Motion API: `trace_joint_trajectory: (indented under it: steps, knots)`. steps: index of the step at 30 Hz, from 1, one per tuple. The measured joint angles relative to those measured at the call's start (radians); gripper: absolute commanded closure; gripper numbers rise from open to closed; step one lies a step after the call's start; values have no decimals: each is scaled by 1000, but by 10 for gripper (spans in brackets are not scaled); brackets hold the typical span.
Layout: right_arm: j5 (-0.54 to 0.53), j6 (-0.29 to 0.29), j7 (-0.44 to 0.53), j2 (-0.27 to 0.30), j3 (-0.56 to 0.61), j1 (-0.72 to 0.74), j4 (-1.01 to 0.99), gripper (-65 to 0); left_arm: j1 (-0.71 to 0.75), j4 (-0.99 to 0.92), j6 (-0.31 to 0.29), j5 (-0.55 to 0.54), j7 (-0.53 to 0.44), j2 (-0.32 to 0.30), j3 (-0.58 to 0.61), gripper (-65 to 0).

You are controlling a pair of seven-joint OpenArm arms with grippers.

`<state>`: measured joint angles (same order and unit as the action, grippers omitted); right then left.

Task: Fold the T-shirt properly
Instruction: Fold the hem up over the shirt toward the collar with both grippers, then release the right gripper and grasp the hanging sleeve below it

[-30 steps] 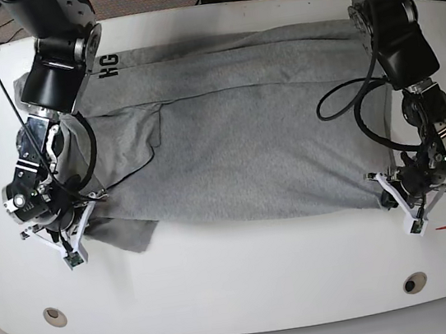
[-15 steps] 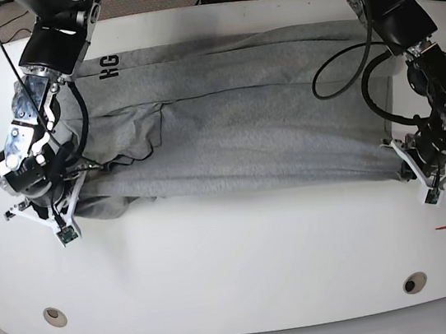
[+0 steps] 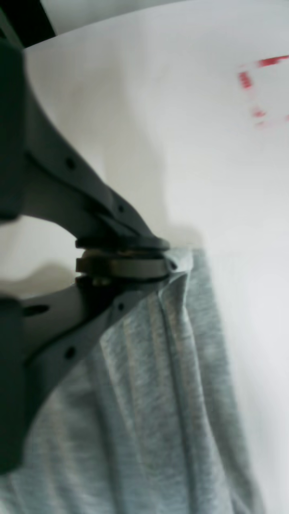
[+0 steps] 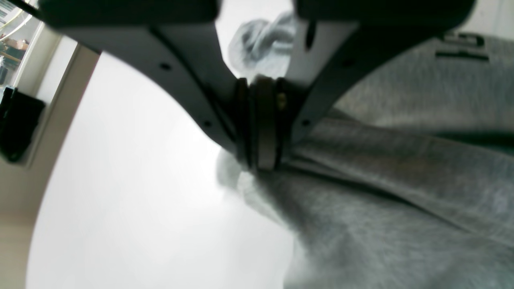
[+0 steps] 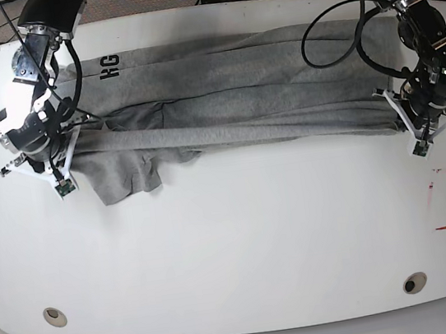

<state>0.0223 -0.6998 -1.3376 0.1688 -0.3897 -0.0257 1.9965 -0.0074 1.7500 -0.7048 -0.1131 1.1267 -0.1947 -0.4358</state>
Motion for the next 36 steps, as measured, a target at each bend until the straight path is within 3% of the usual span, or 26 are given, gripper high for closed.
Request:
trace_joint_trajectory:
  steps: [22,25,32,36]
  knots:
    - [0,0,2,0,0,-155,2,-29,186,18,1,5,2,-1,0,-11]
    - [1,0,2,-2,0,-158,2,-55,194,18,1,5,2,-2,0,-61]
    - [8,0,1,-23,-2,-159,2,-249,206,18,4,18,3,-3,0,-239]
    - [10,0,1,-22,-2,-159,2,-317,204,18,5,20,23,-3,0,-313]
